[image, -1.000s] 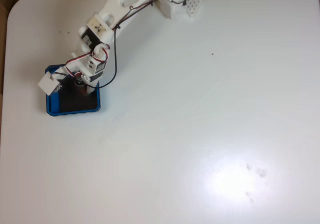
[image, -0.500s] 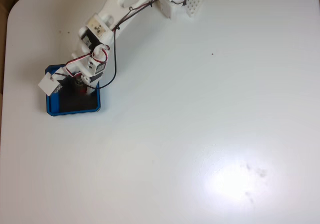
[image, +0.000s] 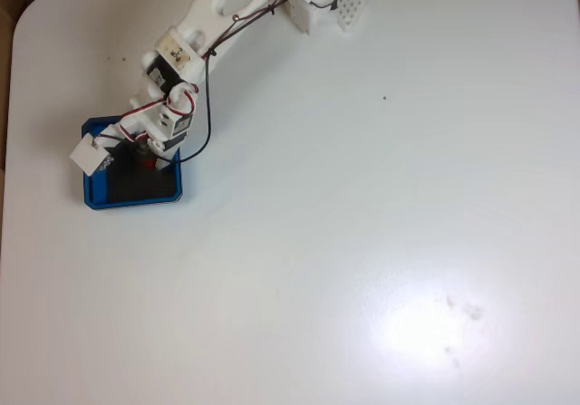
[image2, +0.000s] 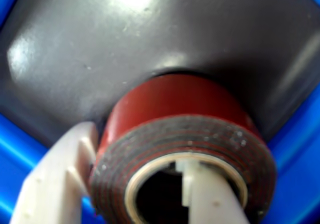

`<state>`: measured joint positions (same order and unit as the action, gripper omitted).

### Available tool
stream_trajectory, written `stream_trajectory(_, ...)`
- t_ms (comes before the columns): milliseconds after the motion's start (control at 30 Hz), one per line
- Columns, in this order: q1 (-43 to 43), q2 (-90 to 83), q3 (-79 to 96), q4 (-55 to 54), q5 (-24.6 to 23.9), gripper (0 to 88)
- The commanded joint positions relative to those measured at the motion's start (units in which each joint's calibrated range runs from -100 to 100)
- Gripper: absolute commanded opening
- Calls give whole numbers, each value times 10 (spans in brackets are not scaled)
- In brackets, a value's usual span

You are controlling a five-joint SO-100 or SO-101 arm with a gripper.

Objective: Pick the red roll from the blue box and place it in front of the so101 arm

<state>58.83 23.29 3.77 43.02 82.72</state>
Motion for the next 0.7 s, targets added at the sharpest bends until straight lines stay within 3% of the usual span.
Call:
stream_trajectory(0, -17, -4, -4, 0, 6, 15)
stream_trajectory(667, -16, -137, 1, 5, 6, 5)
